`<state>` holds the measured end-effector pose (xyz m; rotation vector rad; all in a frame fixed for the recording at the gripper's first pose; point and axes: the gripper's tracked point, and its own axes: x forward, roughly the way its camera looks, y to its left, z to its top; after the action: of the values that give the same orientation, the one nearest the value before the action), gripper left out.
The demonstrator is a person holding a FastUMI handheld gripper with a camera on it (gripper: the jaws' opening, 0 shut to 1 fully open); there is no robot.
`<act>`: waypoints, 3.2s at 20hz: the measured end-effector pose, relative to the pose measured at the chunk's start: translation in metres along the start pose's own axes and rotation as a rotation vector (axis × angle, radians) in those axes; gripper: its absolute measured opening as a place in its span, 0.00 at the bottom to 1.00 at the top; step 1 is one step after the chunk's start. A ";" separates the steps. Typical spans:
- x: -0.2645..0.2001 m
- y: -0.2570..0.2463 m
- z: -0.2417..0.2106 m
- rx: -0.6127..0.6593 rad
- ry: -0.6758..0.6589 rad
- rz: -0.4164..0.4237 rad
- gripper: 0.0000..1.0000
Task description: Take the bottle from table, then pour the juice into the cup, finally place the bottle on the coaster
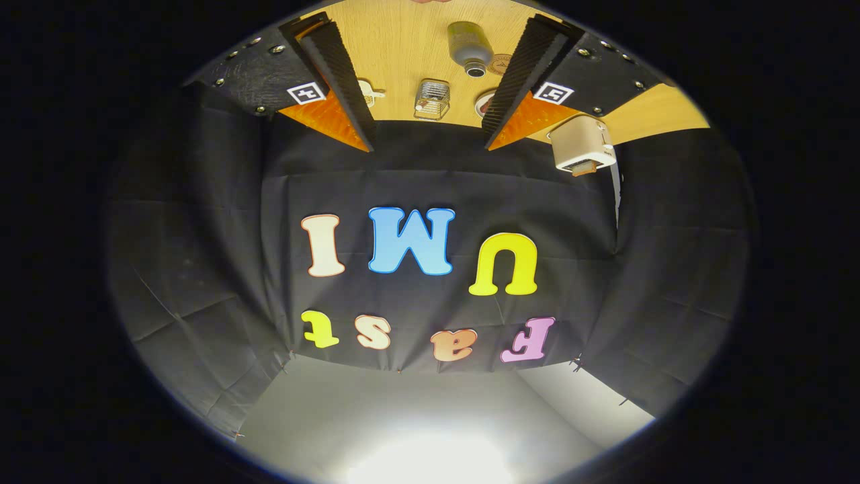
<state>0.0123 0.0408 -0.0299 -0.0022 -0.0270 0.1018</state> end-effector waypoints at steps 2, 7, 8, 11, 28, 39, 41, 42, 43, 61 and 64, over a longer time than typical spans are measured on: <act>0.003 0.007 -0.014 -0.005 -0.002 0.009 0.97; 0.008 0.028 -0.071 0.028 0.036 0.009 0.97; 0.010 0.033 -0.082 0.023 0.042 0.010 0.97; 0.013 0.043 -0.115 0.016 0.064 0.001 0.97; 0.065 0.055 -0.217 0.028 0.136 -0.076 0.97; 0.072 0.059 -0.198 -0.044 0.209 -0.038 0.80; 0.075 0.062 -0.182 -0.087 0.223 -0.032 0.79; 0.076 0.065 -0.176 -0.106 0.238 -0.016 0.79; 0.077 0.071 -0.167 -0.125 0.243 0.004 0.79; 0.103 0.150 -0.136 -0.705 0.226 0.202 0.80; 0.102 0.162 -0.139 -0.795 0.207 0.236 0.80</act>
<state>0.1009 0.2119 -0.1664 -0.8115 0.1412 0.3207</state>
